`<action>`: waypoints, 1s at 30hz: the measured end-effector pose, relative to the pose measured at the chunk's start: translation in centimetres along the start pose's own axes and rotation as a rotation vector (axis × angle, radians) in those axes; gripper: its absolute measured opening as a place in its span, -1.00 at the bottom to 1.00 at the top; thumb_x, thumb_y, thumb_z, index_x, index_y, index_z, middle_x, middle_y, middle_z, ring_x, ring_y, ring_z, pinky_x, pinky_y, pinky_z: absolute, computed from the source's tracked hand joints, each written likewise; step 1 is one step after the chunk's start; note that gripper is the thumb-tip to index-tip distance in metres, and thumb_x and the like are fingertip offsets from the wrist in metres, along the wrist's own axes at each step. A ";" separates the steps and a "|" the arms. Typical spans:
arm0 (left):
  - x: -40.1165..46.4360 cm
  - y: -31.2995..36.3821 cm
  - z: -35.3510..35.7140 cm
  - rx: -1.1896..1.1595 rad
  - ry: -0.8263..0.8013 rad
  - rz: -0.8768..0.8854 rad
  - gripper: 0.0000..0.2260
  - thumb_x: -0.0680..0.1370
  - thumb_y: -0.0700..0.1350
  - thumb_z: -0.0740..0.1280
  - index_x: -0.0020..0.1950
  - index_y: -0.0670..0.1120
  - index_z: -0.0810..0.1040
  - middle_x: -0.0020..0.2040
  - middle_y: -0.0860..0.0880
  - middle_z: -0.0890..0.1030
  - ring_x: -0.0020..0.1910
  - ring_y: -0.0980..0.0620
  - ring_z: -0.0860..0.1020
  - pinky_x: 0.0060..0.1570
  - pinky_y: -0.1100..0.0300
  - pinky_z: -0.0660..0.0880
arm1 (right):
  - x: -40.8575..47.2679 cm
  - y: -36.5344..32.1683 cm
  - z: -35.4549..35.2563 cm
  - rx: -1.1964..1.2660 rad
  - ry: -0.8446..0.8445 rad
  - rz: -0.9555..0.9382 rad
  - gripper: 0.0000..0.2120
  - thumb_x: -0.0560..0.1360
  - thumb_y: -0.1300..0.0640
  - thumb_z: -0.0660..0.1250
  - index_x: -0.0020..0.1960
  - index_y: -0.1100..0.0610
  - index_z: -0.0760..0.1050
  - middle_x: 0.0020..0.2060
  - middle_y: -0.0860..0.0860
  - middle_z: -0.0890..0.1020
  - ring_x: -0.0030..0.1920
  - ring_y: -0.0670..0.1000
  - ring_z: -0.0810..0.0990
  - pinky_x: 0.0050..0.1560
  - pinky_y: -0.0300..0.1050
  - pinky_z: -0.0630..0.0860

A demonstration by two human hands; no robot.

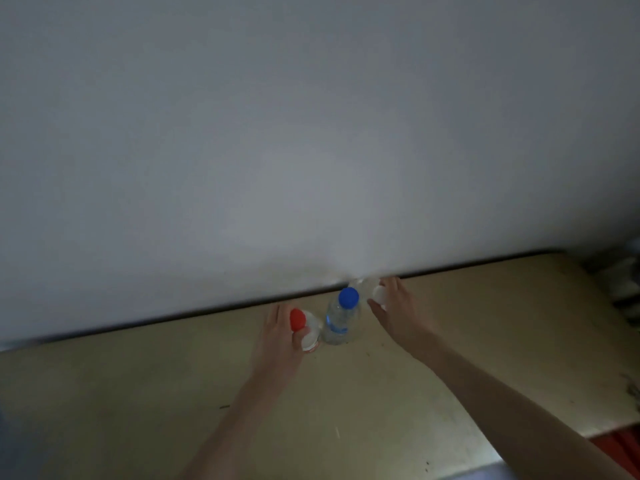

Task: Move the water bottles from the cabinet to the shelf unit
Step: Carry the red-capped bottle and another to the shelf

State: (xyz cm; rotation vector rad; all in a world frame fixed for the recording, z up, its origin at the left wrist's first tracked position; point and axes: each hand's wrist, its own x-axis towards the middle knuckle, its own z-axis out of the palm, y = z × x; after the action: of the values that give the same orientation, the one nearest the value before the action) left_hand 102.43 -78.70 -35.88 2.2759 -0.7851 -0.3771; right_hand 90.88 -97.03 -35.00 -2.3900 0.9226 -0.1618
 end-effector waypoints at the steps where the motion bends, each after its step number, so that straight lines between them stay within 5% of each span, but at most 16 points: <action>1: -0.8 -0.2 -0.2 0.008 -0.016 -0.002 -0.77 0.46 -0.22 0.32 0.10 -0.17 0.43 0.05 -0.13 0.46 0.00 -0.15 0.46 -0.06 0.13 0.35 | -1.0 0.1 0.0 0.007 -0.002 0.022 -0.70 0.47 0.18 0.32 0.07 0.36 0.36 -0.01 0.27 0.53 -0.03 0.27 0.54 -0.16 -0.09 0.32; 14: -9.8 -0.1 -2.9 -0.090 -0.338 0.478 -0.74 0.50 -0.18 0.30 0.18 -0.12 0.46 0.13 -0.05 0.50 0.10 -0.03 0.47 0.07 0.21 0.34 | -23.9 -3.4 -1.8 -0.014 0.435 0.544 -0.68 0.44 -0.13 0.30 -0.02 0.10 0.37 -0.15 0.07 0.60 -0.14 0.15 0.56 -0.19 -0.05 0.42; 22: -21.0 3.8 -0.7 -0.104 -0.657 0.779 -0.75 0.48 -0.18 0.31 0.16 -0.09 0.47 -0.01 0.08 0.44 -0.02 0.09 0.41 -0.05 0.28 0.25 | -43.9 -4.7 0.1 -0.008 0.693 0.843 -0.66 0.41 -0.13 0.33 -0.14 0.12 0.32 -0.29 0.01 0.51 -0.26 0.13 0.47 -0.24 -0.05 0.39; 30: -35.7 6.8 2.3 -0.062 -0.983 1.135 -0.77 0.41 -0.30 0.39 0.05 -0.16 0.52 -0.09 -0.03 0.52 -0.07 -0.04 0.51 -0.09 0.31 0.30 | -65.4 -8.4 5.0 0.083 0.947 1.204 -0.68 0.39 -0.10 0.38 -0.14 0.06 0.30 -0.27 -0.01 0.53 -0.19 0.12 0.53 -0.21 -0.07 0.39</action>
State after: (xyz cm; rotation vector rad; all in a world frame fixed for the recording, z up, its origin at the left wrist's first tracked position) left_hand 70.74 -61.34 -31.19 1.1357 -2.2800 -0.9088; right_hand 47.91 -47.21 -28.86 -1.2208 2.4902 -0.8304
